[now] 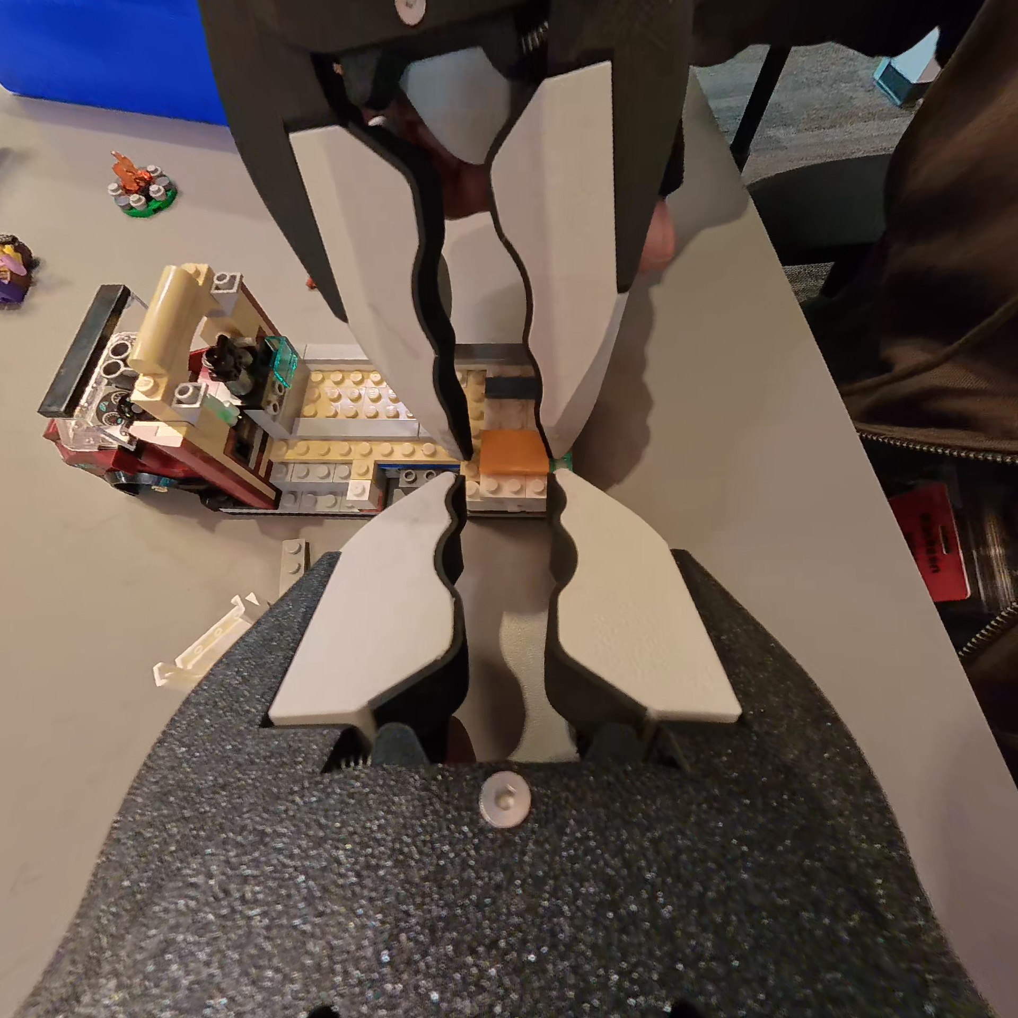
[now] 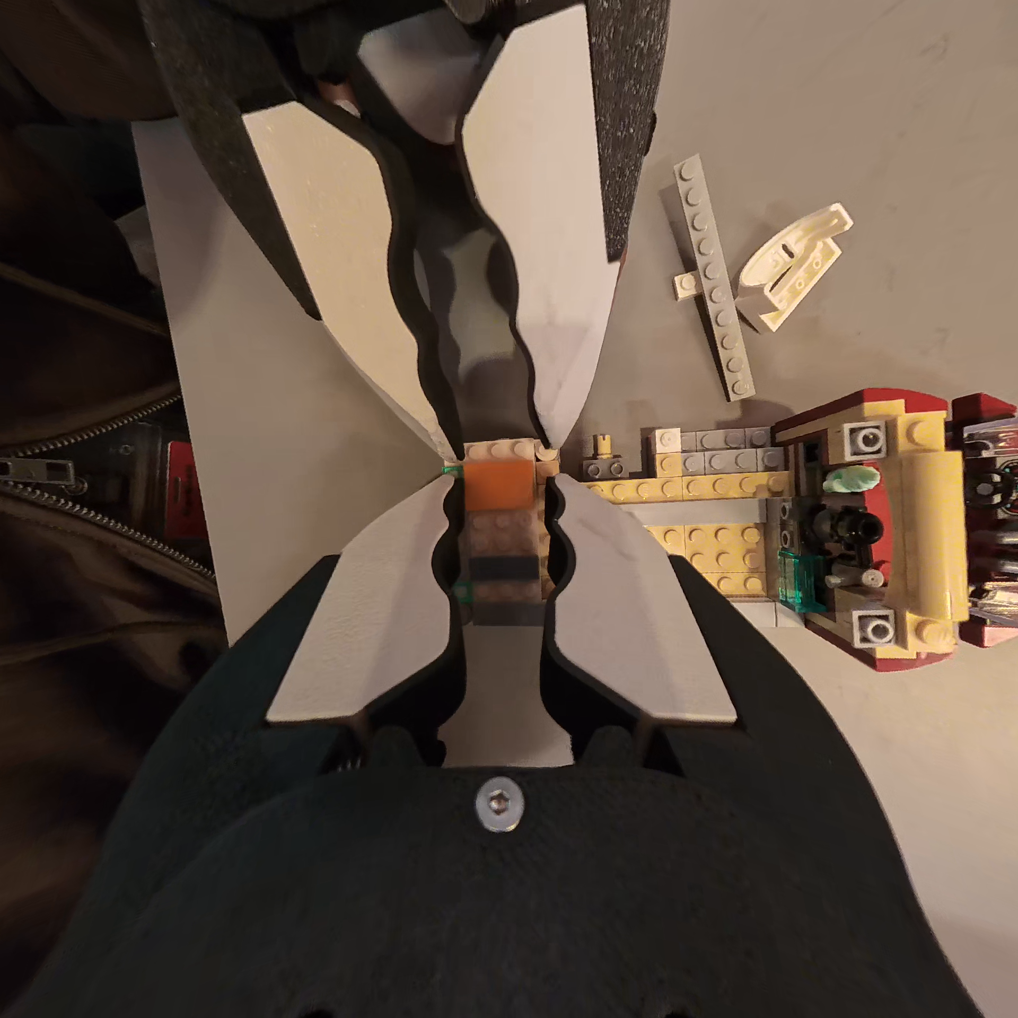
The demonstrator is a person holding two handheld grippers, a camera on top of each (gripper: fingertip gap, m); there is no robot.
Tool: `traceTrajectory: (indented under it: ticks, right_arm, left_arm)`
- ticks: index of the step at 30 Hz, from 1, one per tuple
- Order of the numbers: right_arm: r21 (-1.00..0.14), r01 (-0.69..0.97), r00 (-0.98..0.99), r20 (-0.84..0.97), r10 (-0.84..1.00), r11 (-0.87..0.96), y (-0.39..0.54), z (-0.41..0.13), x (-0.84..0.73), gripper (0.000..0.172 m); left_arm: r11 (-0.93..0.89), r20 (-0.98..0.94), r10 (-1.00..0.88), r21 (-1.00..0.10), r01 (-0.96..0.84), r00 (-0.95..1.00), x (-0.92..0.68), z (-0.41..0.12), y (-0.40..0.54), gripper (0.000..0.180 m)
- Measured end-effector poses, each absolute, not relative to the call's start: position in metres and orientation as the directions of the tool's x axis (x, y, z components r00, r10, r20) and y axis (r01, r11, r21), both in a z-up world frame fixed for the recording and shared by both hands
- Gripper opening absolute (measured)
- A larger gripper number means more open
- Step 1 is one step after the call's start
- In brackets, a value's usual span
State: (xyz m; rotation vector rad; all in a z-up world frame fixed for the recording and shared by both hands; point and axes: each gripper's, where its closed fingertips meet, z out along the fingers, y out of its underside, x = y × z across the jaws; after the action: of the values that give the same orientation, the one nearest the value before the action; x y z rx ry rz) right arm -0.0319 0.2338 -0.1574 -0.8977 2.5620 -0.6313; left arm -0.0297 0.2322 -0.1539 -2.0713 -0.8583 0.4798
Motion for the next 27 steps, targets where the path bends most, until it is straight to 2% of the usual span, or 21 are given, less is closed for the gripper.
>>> traceTrajectory:
  ticks: [10,20,23,27]
  right_arm:
    - [-0.541,-0.559,-0.720,-0.059,-0.691,0.628,0.233,-0.152,-0.031,0.024]
    - [-0.570,-0.647,-0.665,0.096,-0.741,0.507,0.234,-0.149,-0.027,0.023]
    - [-0.592,-0.651,-0.664,0.141,-0.734,0.475,0.232,-0.144,-0.028,0.013]
    - [-0.600,-0.645,-0.673,0.152,-0.724,0.474,0.234,-0.144,-0.028,0.014]
  left_arm:
    - [-0.342,0.068,0.740,-0.818,0.462,0.669,-0.031,-0.151,0.234,0.026]
    - [-0.236,0.200,0.740,-0.816,0.527,0.642,-0.032,-0.147,0.238,0.009]
    - [-0.161,0.283,0.726,-0.816,0.555,0.627,-0.032,-0.143,0.238,0.005]
    - [-0.151,0.297,0.717,-0.817,0.556,0.631,-0.031,-0.141,0.240,0.004]
